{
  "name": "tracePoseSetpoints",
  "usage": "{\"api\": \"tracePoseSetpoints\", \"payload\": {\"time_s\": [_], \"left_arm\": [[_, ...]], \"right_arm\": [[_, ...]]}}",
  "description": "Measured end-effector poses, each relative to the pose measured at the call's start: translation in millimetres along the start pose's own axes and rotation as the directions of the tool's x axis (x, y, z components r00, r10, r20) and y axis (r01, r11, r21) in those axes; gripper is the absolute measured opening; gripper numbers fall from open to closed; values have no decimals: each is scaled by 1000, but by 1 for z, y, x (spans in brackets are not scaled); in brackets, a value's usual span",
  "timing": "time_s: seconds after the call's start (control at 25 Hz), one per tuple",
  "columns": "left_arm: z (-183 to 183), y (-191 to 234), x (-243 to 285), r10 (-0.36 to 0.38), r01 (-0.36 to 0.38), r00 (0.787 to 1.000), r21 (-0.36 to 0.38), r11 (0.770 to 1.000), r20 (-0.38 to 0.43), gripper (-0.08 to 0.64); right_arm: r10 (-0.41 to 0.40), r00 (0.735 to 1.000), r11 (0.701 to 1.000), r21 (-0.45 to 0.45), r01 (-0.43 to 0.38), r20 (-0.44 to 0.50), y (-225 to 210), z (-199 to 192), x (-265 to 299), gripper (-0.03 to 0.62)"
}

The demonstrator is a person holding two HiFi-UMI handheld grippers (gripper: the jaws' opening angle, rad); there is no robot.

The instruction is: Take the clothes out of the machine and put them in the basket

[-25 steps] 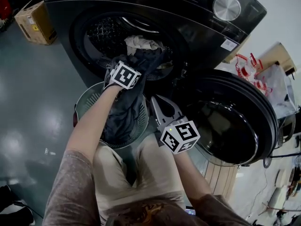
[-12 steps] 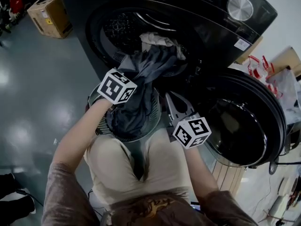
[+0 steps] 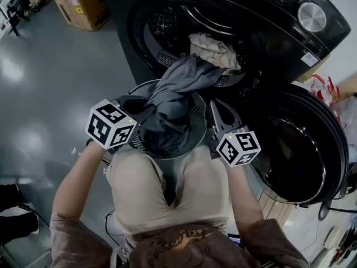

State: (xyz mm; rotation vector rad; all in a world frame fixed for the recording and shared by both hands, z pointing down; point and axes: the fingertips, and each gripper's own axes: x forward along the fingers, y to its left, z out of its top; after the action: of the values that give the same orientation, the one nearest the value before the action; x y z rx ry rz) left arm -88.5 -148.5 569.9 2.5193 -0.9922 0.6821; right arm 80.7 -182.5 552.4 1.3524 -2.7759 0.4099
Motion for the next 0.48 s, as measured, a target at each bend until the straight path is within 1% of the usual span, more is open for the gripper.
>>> {"api": "tracePoseSetpoints", "payload": {"time_s": [0.16, 0.2, 0.28, 0.36, 0.44, 0.48], "left_arm": [[-5, 4, -23, 36, -36, 999, -10, 999, -2, 58], [-5, 4, -25, 42, -42, 999, -12, 999, -2, 48], [-8, 5, -24, 55, -55, 998, -10, 998, -5, 51], [-9, 7, -20, 68, -68, 998, -11, 998, -1, 111], [-4, 9, -15, 64, -63, 998, -26, 998, 20, 200], [1, 9, -10, 57, -56, 998, -32, 998, 35, 223]], "right_arm": [[28, 1000, 1000, 2, -28, -10, 11, -5, 8, -3], [32, 999, 999, 2, -32, -11, 12, -6, 9, -5], [37, 999, 999, 2, -37, -12, 16, -6, 10, -5], [40, 999, 999, 2, -40, -11, 18, -6, 9, -5], [40, 999, 999, 3, -40, -10, 20, -5, 8, -5], [38, 999, 999, 3, -38, -9, 21, -4, 7, -5]]}}
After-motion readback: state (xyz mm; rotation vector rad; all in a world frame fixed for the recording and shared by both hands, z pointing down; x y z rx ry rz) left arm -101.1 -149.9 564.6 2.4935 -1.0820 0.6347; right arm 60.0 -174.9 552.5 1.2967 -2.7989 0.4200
